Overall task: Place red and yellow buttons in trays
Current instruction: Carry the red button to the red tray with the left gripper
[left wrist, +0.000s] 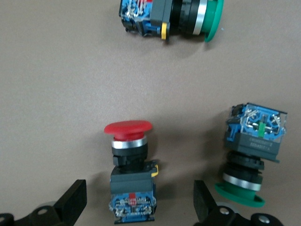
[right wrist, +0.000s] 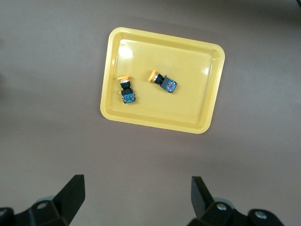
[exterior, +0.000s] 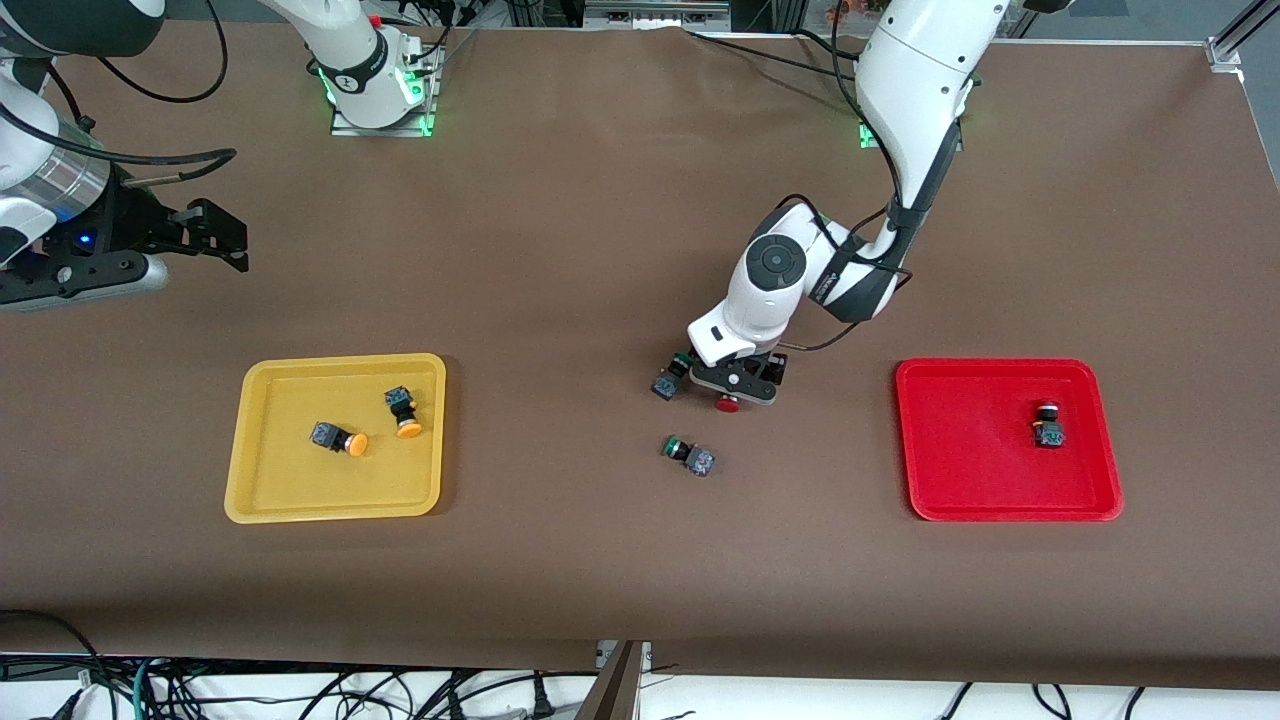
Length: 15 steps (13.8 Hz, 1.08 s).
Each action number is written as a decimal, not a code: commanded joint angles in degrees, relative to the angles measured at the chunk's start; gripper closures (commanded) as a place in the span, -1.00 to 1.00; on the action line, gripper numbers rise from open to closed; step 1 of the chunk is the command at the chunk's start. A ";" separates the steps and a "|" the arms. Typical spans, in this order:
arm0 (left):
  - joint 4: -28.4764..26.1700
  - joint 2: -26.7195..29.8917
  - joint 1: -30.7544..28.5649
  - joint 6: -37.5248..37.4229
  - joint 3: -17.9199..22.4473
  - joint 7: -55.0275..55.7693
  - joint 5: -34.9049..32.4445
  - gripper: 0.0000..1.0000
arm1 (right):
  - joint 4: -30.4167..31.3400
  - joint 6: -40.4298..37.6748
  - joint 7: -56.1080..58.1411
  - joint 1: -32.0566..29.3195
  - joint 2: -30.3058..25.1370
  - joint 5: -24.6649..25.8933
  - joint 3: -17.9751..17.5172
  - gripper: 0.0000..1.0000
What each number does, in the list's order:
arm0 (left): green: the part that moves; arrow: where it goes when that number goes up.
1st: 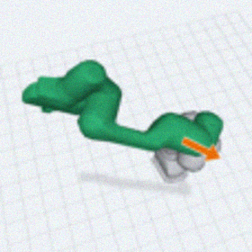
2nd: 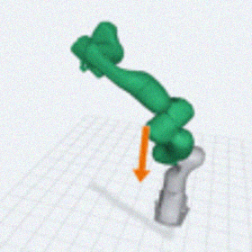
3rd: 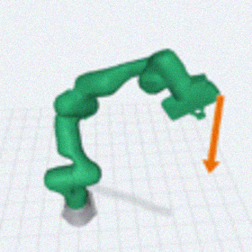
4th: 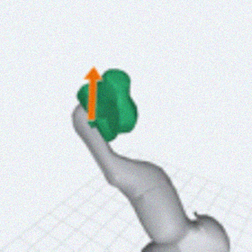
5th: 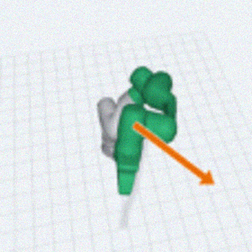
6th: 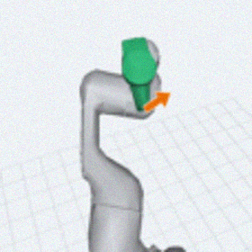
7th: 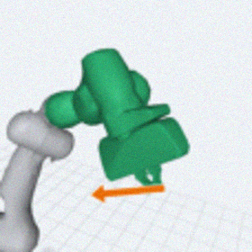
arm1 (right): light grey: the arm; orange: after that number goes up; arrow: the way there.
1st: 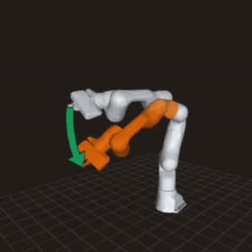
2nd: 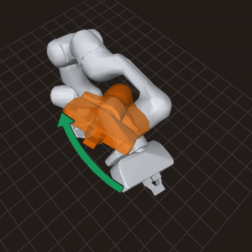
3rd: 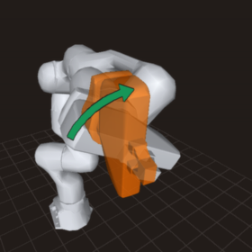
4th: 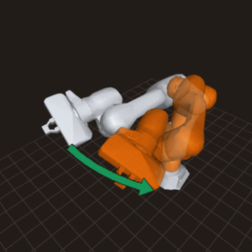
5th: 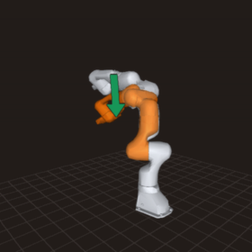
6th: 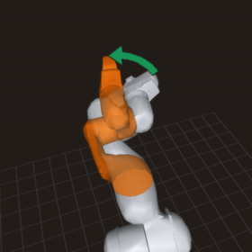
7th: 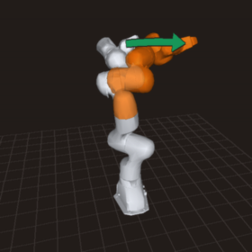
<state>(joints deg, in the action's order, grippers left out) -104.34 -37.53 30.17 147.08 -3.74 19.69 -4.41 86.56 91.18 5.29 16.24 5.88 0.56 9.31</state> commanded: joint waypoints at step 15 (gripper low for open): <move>4.06 5.44 -12.56 -6.18 1.19 -6.73 0.98 1.00 | 0.10 -0.74 0.59 -0.24 0.36 -4.96 0.09 -1.00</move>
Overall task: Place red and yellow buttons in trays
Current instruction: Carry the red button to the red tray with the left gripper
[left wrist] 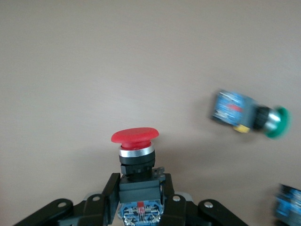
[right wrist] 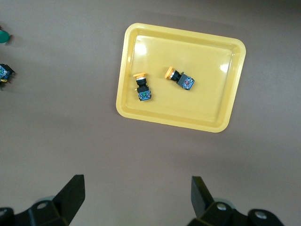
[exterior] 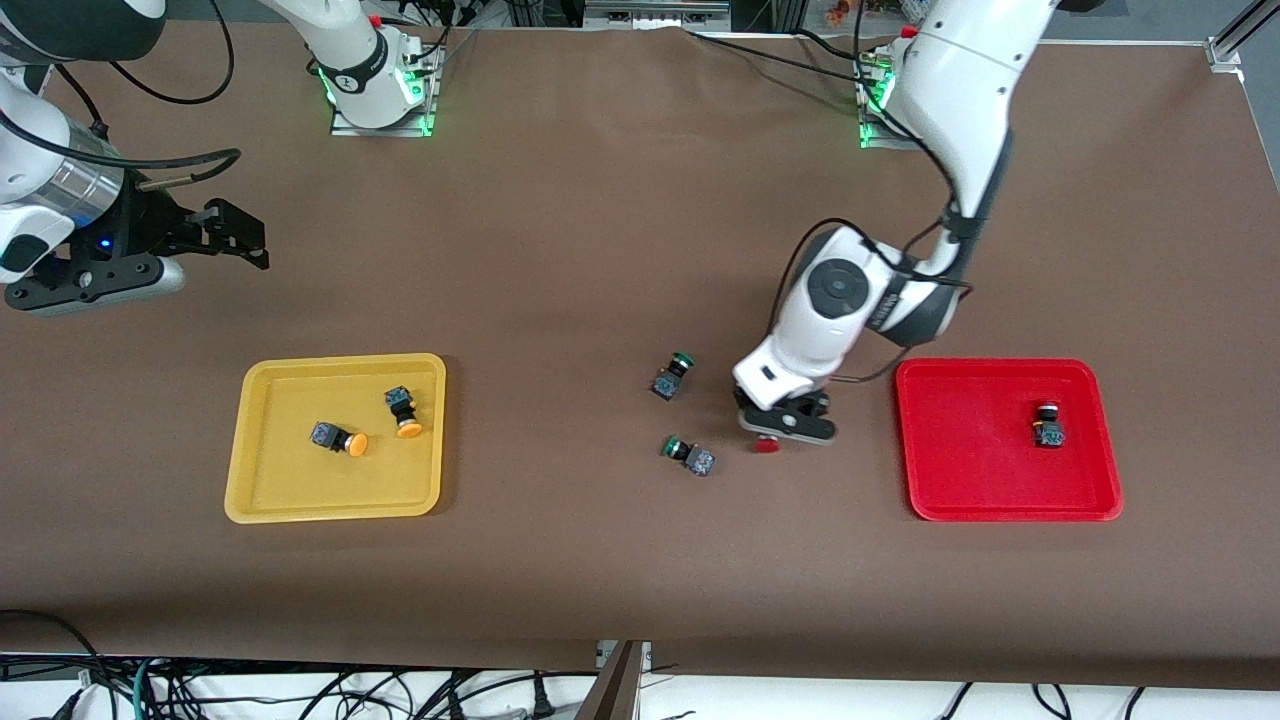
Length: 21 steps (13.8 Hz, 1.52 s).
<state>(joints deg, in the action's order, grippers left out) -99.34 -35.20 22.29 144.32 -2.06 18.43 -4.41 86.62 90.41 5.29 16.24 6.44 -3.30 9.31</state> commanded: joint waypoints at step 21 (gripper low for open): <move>-8.24 1.80 -24.23 -6.60 0.39 -23.17 3.18 0.75 | 0.83 0.29 0.60 -0.33 -0.46 -1.09 0.62 -1.00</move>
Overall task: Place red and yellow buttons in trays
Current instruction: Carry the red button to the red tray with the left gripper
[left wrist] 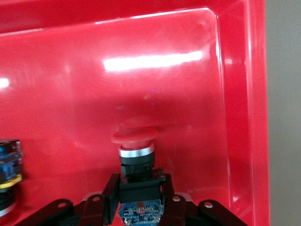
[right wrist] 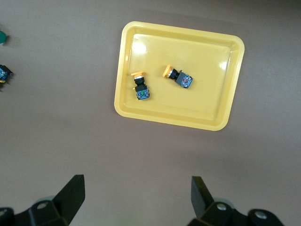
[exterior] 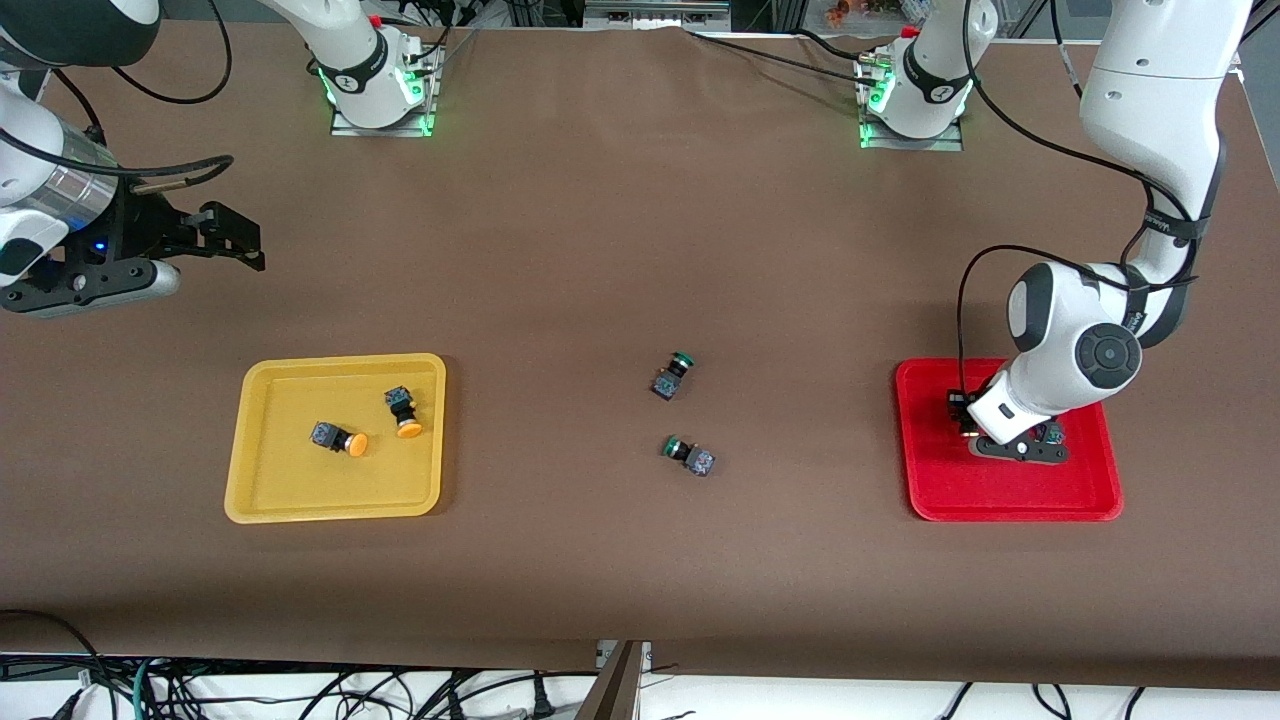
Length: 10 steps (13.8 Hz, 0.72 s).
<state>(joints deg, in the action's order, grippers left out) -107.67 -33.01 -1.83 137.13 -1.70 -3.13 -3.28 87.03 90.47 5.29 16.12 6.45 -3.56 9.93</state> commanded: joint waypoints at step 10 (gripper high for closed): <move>7.45 8.91 2.79 -10.36 0.30 -0.57 1.97 -1.00 | 0.42 0.41 0.68 -0.30 -0.39 -0.84 0.18 -0.99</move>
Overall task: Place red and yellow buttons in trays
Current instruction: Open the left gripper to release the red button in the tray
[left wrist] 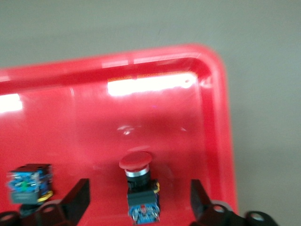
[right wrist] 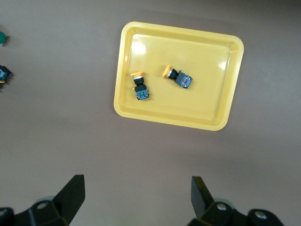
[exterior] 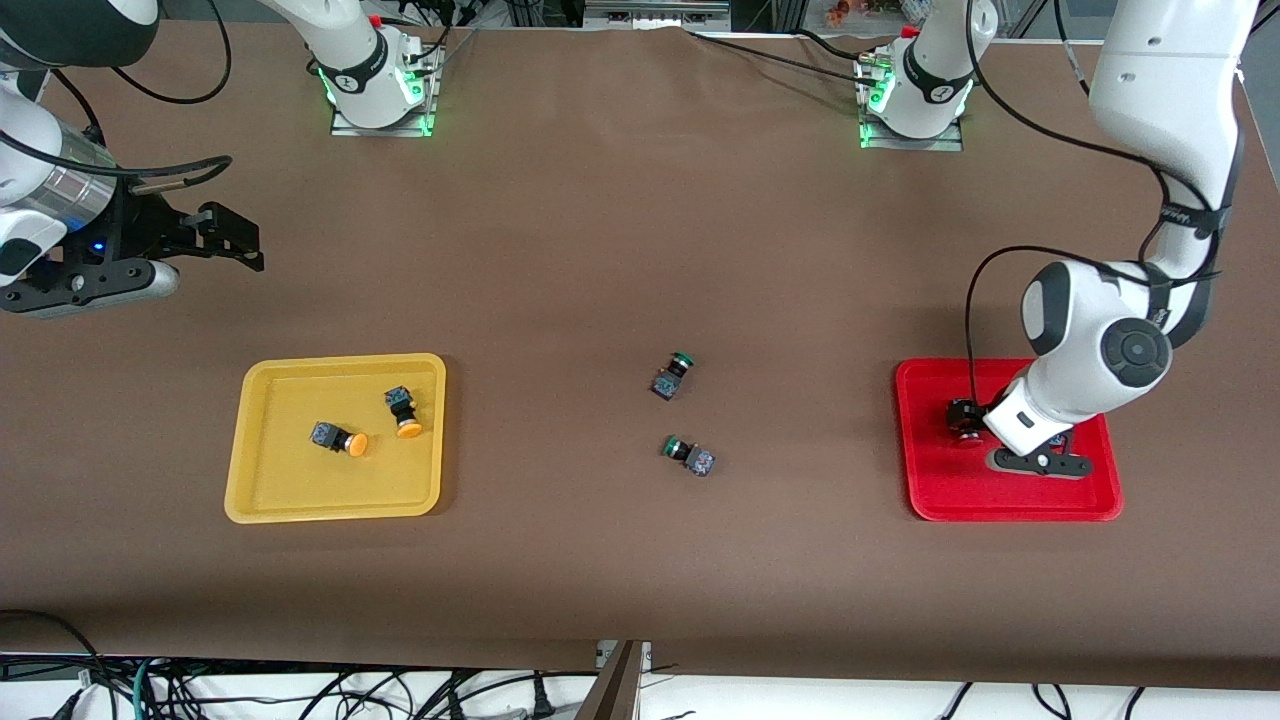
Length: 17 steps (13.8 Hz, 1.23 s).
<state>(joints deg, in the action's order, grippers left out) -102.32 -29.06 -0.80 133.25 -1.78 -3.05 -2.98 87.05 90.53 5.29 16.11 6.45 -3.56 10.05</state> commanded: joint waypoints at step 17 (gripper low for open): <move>12.76 24.75 2.73 -42.09 0.20 12.45 4.20 -1.00 | 0.22 0.79 0.60 -0.21 -0.56 -0.84 -0.21 -0.99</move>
<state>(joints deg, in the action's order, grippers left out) -90.16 -5.49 1.83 93.85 -1.81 7.74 -0.69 87.08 91.01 5.29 16.11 6.46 -3.59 10.07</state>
